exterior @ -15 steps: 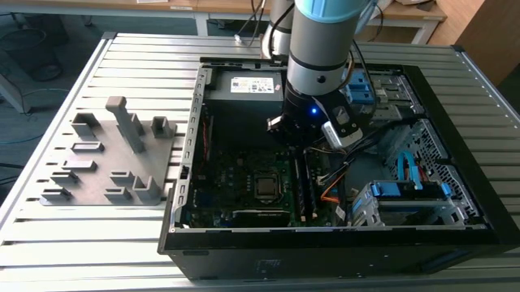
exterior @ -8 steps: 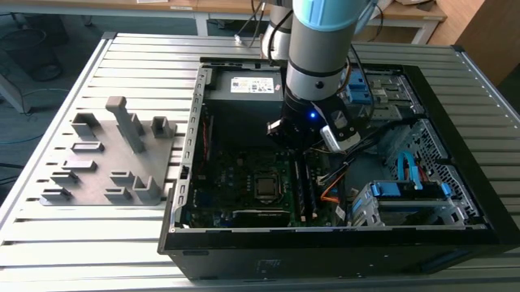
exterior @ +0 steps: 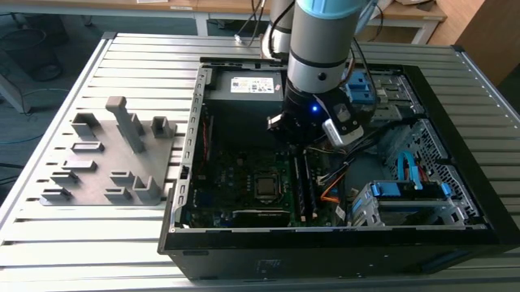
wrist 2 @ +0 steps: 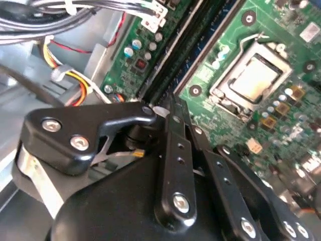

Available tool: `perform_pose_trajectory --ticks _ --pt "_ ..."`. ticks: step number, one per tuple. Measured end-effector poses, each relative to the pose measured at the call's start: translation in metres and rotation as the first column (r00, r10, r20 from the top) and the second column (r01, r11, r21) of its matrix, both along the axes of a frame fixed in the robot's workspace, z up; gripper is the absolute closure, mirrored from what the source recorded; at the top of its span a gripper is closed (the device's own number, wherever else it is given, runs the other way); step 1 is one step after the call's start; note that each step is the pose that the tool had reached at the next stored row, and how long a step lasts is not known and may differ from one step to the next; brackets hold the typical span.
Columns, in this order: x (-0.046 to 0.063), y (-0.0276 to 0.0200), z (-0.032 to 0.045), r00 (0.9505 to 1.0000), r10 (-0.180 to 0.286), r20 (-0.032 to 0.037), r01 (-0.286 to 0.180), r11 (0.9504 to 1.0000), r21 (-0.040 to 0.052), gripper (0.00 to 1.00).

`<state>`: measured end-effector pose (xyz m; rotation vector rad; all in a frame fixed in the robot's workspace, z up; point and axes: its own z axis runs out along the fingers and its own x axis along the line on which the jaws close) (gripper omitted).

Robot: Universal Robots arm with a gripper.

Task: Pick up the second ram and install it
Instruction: 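Press down the second ram until it locks into place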

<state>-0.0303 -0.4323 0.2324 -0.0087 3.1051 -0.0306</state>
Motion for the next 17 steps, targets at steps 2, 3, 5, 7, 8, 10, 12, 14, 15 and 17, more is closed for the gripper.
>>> perform_pose_trajectory --ticks 2,3,5,7,8,10,12,14,15,17 --pt "0.000 -0.0024 0.0006 1.0000 0.000 -0.0001 0.000 1.0000 -0.0004 0.90" --pt "0.000 -0.0056 0.0006 1.0000 0.000 0.0000 0.000 1.0000 -0.0010 0.90" --pt "0.000 -0.0135 0.0006 1.0000 0.000 -0.0001 0.000 1.0000 -0.0021 0.90" --pt "0.000 -0.0225 0.0004 1.0000 0.000 -0.0002 0.000 1.0000 -0.0024 0.90" --pt "0.000 -0.0272 0.0002 1.0000 0.000 -0.0001 0.000 1.0000 -0.0023 0.90" --pt "0.000 -0.0360 -0.0001 1.0000 0.000 -0.0001 0.000 1.0000 -0.0027 0.90" --pt "0.000 -0.0448 -0.0007 1.0000 0.000 -0.0001 0.000 1.0000 -0.0028 0.90" --pt "0.000 -0.0526 -0.0017 1.0000 0.000 0.0000 0.000 1.0000 -0.0032 0.90" --pt "0.000 -0.0545 -0.0025 1.0000 0.000 -0.0001 0.000 1.0000 -0.0038 0.90" --pt "0.000 -0.0566 -0.0044 1.0000 0.000 -0.0001 0.000 1.0000 -0.0059 0.90"
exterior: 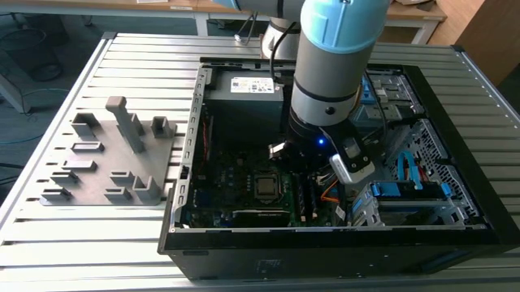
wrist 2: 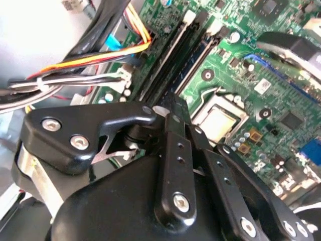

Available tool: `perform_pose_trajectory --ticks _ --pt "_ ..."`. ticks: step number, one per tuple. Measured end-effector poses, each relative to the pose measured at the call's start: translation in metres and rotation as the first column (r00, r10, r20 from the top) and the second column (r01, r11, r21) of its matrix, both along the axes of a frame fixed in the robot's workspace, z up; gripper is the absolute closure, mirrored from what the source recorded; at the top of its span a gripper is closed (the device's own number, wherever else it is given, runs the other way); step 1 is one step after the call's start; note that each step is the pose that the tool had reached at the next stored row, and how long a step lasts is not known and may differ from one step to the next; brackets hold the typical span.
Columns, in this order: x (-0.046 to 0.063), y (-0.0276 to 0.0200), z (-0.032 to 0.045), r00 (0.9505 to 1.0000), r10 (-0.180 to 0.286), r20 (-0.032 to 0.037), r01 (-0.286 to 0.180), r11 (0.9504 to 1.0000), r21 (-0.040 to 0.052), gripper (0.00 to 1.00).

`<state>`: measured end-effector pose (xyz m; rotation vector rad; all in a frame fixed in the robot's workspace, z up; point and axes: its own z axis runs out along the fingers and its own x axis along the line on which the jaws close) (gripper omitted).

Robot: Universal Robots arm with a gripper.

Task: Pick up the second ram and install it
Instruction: 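Press down the second ram until it locks into place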

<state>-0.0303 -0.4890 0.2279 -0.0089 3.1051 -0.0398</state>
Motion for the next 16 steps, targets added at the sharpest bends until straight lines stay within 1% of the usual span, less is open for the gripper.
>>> perform_pose_trajectory --ticks 6,7,10,12,13,14,15,16 --pt "0.000 -0.0016 -0.0037 1.0000 0.000 -0.0002 0.000 0.9999 -0.0146 0.90" --pt "0.000 -0.0023 -0.0116 1.0000 0.000 -0.0035 0.000 0.9998 -0.0206 0.90" --pt "0.000 -0.0019 -0.0141 1.0000 0.000 -0.0042 0.000 0.9997 -0.0226 0.90" --pt "0.000 -0.0023 -0.0134 1.0000 0.000 -0.0047 0.000 0.9997 -0.0248 0.90" --pt "0.000 -0.0022 -0.0124 1.0000 0.000 -0.0038 0.000 0.9997 -0.0238 0.90" --pt "0.000 -0.0018 -0.0099 1.0000 0.000 -0.0014 0.000 0.9998 -0.0200 0.90" --pt "0.000 -0.0016 -0.0065 1.0000 0.000 -0.0002 0.000 0.9998 -0.0187 0.90" --pt "0.000 -0.0018 -0.0013 1.0000 0.000 -0.0002 0.000 0.9998 -0.0203 0.90"
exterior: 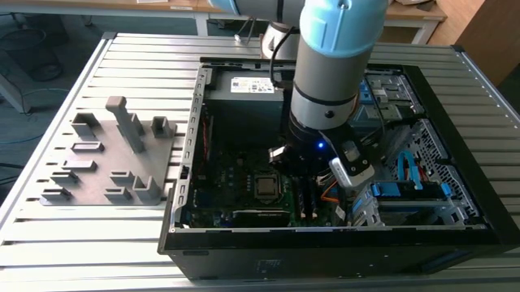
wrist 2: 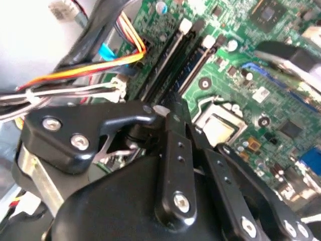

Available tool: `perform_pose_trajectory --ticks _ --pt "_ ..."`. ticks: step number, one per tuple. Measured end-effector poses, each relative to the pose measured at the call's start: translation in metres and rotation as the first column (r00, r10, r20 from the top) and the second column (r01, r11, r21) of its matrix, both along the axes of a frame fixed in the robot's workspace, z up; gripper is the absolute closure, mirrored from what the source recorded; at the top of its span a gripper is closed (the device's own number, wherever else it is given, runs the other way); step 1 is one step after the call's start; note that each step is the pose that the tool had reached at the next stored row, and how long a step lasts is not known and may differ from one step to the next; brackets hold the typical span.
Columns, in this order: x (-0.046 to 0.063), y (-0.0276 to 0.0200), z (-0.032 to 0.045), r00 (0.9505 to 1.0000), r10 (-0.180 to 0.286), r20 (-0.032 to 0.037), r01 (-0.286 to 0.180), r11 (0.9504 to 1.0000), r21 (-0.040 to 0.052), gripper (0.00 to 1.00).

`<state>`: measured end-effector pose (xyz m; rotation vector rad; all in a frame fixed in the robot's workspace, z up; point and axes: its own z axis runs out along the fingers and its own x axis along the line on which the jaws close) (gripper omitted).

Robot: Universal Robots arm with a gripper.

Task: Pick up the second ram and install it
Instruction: 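Press down the second ram until it locks into place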

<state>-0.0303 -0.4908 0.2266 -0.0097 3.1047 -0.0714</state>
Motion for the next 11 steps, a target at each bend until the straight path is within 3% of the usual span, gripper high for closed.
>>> perform_pose_trajectory --ticks 1,3,8,11 --pt "0.000 -0.0002 0.0045 1.0000 0.000 0.0000 0.000 1.0000 -0.0013 0.90" --pt "0.000 0.0018 0.0053 1.0000 0.000 0.0004 0.000 1.0000 -0.0006 0.90" --pt "0.000 0.0225 0.0054 1.0000 0.000 0.0003 0.000 1.0000 -0.0010 0.90" --pt "0.000 0.0256 0.0059 1.0000 0.000 0.0002 0.000 1.0000 -0.0013 0.90"
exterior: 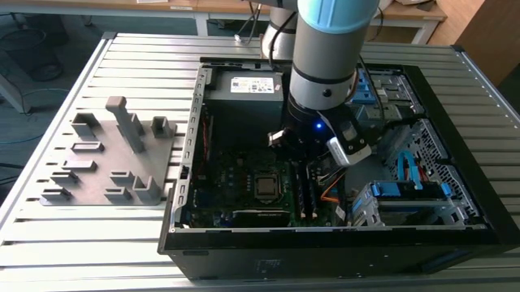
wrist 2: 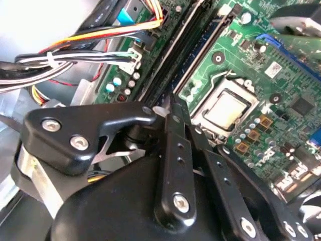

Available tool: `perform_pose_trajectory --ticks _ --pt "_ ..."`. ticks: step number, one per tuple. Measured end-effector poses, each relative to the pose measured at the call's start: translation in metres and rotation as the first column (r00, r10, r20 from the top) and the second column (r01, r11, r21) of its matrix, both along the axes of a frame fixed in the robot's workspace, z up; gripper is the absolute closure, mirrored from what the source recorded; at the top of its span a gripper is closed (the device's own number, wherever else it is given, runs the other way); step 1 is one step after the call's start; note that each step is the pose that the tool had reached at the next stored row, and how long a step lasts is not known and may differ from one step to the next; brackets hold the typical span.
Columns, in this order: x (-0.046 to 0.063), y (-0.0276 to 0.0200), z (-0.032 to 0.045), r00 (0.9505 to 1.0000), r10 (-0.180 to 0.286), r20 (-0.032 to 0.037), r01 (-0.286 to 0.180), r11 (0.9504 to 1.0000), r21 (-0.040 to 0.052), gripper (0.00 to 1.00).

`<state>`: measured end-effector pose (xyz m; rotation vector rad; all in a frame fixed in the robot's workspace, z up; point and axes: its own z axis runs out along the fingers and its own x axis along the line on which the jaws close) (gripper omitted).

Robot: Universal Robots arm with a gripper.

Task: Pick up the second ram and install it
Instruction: 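Press down the second ram until it locks into place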

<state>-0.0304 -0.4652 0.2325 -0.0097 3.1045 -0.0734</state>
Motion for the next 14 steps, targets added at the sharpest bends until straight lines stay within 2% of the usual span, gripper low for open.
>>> perform_pose_trajectory --ticks 2,9,14 --pt "0.000 0.0001 0.0053 1.0000 0.000 0.0003 0.000 1.0000 0.0001 0.90" --pt "0.000 0.0000 0.0356 1.0000 0.000 0.0012 0.000 1.0000 0.0003 0.90" --pt "0.000 0.0001 0.0368 1.0000 0.000 0.0015 0.000 1.0000 0.0006 0.90"
